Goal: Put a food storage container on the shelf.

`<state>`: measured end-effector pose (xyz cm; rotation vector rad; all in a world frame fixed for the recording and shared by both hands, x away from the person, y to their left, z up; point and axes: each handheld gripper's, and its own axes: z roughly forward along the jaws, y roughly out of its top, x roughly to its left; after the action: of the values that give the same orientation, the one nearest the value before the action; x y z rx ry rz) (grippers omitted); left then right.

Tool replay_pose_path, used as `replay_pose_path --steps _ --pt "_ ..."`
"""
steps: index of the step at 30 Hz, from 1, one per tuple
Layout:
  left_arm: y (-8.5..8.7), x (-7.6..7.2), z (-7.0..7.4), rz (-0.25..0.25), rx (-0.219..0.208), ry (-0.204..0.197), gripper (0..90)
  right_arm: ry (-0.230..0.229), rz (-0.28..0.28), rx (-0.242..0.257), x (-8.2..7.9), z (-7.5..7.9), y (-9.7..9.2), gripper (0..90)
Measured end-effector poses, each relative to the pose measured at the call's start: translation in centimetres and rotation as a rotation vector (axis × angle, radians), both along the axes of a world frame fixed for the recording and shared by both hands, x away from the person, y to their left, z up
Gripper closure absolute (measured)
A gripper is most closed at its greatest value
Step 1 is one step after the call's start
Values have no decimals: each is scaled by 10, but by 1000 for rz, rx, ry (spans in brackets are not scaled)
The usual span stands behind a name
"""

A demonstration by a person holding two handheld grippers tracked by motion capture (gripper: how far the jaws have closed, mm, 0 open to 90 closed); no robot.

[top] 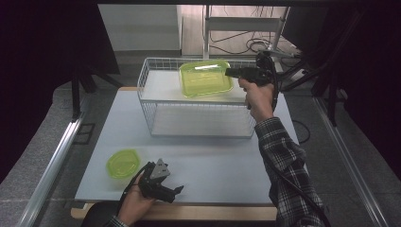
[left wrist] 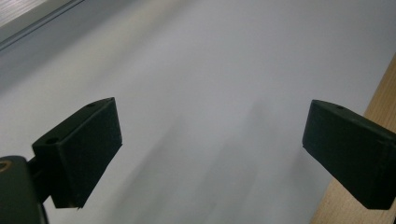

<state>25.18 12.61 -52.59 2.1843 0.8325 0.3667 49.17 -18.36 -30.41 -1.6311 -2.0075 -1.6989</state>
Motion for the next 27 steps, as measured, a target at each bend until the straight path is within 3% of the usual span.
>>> replay_pose_path --steps 9,15,20,27 --pt "0 0 0 -3 0 4 46 -4 -38 -26 7 -4 6 793" --pt "-1 0 0 -5 2 3 47 -33 -51 -77 3 -3 9 780" --pt "-1 0 -1 -6 9 5 47 -58 -57 -165 -3 -2 11 740" --pt "-2 0 -1 -5 12 8 47 -51 -72 -200 0 -8 9 716"
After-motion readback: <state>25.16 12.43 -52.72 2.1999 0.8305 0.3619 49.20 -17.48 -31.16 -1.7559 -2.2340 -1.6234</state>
